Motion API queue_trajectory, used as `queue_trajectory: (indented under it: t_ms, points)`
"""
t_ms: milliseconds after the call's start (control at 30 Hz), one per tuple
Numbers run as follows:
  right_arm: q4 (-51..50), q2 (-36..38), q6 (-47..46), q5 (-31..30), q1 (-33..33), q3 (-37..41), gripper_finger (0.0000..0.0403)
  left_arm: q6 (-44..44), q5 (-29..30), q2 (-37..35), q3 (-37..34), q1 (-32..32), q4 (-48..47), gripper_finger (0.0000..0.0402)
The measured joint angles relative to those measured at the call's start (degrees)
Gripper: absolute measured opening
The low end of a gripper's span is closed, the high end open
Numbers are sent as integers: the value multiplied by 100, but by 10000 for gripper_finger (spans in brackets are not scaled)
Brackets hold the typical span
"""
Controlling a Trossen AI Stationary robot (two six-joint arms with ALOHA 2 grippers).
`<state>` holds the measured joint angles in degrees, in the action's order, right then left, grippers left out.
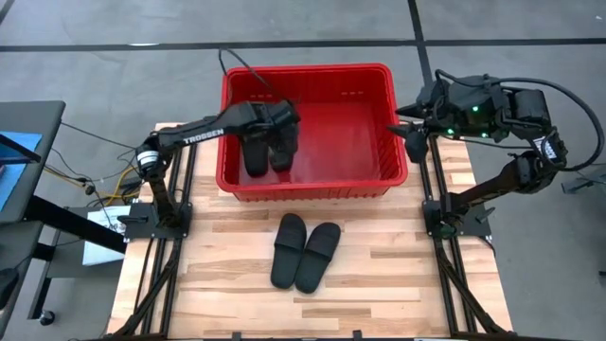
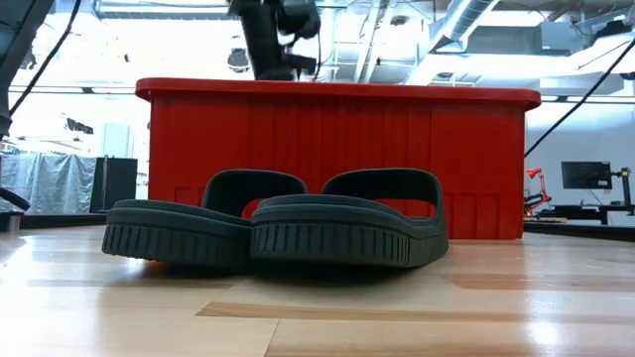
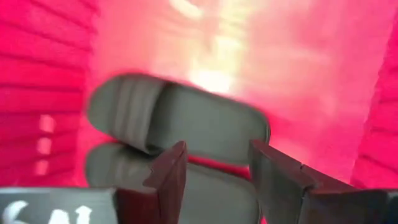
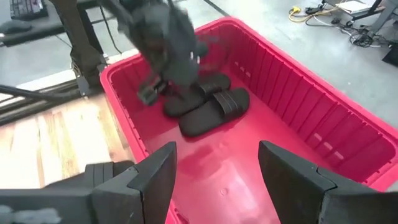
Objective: Pick and place slides into bin
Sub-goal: Put the black slide into the red container
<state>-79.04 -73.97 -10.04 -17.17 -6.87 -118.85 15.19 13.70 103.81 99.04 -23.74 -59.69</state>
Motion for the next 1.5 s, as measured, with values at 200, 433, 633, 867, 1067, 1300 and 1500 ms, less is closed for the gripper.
queue_trajectory:
  t_ms: [200,433,633,867,1067,1300,1500]
  points:
    - [-294,-84,19,190,86,0,218,121,-883,0,1407,158,-893,162]
    - [367,-139,393,1117,506,4,218,-345,-3500,-777,2007,302,-248,162]
    - [1220,66,409,1115,1110,2,218,-578,-3557,-1928,1391,792,931,152]
    - [1794,141,297,745,1777,172,218,-1321,-3148,-3557,-817,1597,3200,147]
    - [2608,219,183,275,2413,853,218,-2149,-2238,-4827,-2917,2168,4870,146]
    - [2899,312,-644,-1095,3106,1804,218,-2795,-1485,-5886,-4404,2657,5671,146]
    - [3303,354,-1503,-2150,3722,2732,218,-3130,-664,-6427,-5243,3137,6113,146]
